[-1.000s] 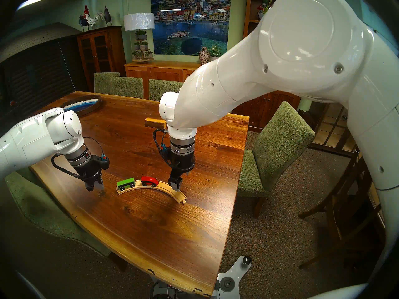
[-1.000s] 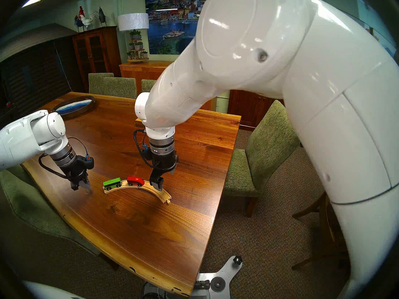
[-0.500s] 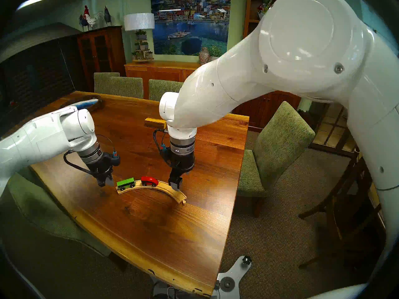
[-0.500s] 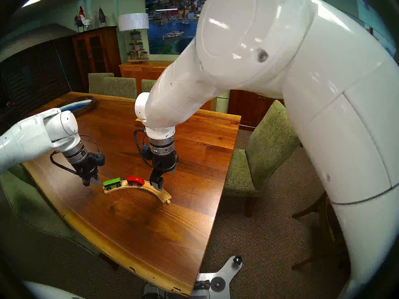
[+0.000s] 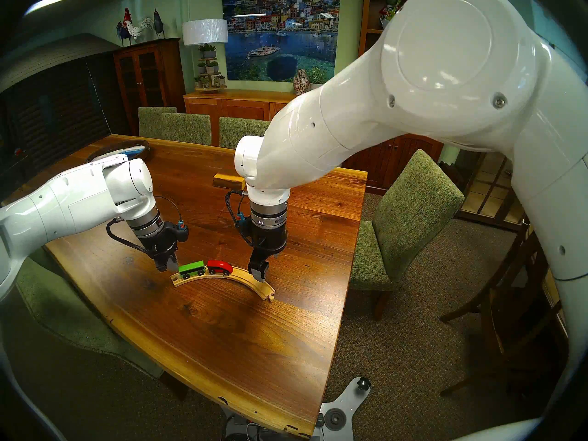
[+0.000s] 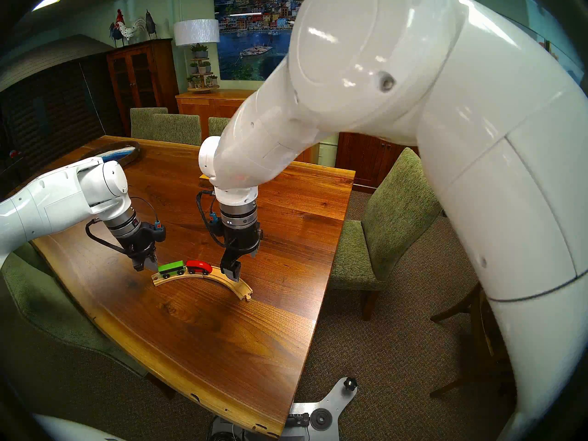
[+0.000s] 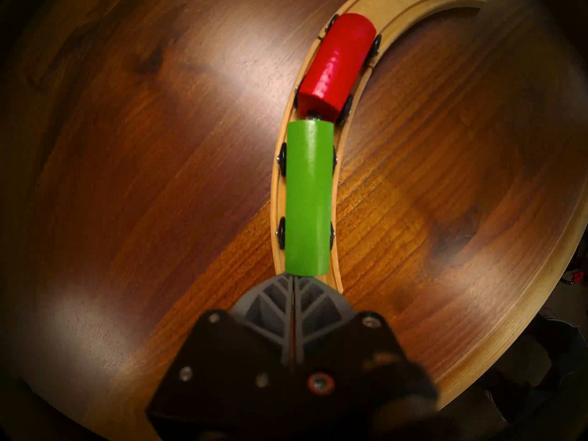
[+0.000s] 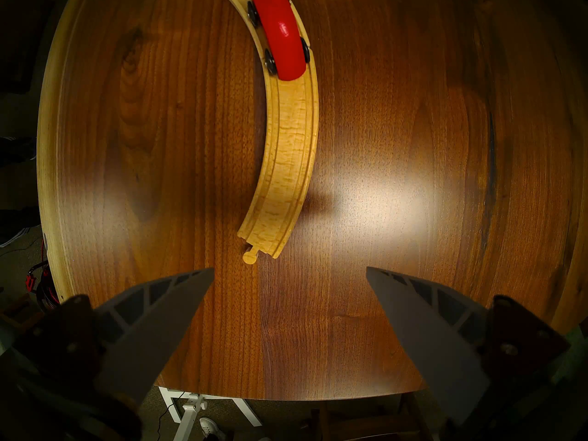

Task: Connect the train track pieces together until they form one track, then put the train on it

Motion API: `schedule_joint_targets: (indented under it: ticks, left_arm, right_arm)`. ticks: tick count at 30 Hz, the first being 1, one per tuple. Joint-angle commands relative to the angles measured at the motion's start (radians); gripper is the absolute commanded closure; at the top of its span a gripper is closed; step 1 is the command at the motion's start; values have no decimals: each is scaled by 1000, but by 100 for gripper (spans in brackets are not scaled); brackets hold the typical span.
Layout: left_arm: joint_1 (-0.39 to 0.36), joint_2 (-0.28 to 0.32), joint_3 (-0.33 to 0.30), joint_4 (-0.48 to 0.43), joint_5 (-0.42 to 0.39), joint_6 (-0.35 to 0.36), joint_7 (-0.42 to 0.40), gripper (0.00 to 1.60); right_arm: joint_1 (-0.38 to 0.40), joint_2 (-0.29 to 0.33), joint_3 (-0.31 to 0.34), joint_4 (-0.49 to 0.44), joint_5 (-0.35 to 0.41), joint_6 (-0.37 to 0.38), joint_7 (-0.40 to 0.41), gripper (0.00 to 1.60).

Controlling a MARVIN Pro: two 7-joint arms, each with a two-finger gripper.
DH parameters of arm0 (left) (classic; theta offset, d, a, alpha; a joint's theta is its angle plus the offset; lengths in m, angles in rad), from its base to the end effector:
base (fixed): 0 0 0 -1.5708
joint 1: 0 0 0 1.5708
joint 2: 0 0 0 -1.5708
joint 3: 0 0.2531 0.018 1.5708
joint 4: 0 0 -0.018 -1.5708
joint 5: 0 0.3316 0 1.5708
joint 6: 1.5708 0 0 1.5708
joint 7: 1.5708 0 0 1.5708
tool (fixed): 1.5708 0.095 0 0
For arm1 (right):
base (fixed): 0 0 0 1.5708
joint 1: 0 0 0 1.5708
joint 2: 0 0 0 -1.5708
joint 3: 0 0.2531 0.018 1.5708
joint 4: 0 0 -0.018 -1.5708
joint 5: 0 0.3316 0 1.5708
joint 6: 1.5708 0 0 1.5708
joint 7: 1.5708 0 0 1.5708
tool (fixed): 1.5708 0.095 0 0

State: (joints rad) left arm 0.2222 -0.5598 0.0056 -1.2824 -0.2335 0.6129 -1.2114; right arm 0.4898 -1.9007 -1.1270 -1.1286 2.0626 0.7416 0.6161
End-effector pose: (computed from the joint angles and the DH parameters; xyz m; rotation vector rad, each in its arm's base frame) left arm 0.4666 0.1245 -0.2007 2.5623 -1.7241 0.1441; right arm 0.4366 0.2621 -0.1792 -2.5531 -1.7830 -0.0225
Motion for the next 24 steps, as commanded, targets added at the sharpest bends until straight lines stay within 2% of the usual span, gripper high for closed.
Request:
schedule_joint_targets:
  ticks: [1,13,24]
  left_arm:
    - [-34,-39,-28,1,-5,1,3,160]
    - [-35,-72,-42,-30,-24,23,11,160]
    - [-34,-54,-50,-121,-46,55,24,160]
  right_arm:
    - [23,12,1,16,0,-2,-2,0]
    - [23,12,1,16,0,-2,-2,0]
    - [23,12,1,16,0,-2,-2,0]
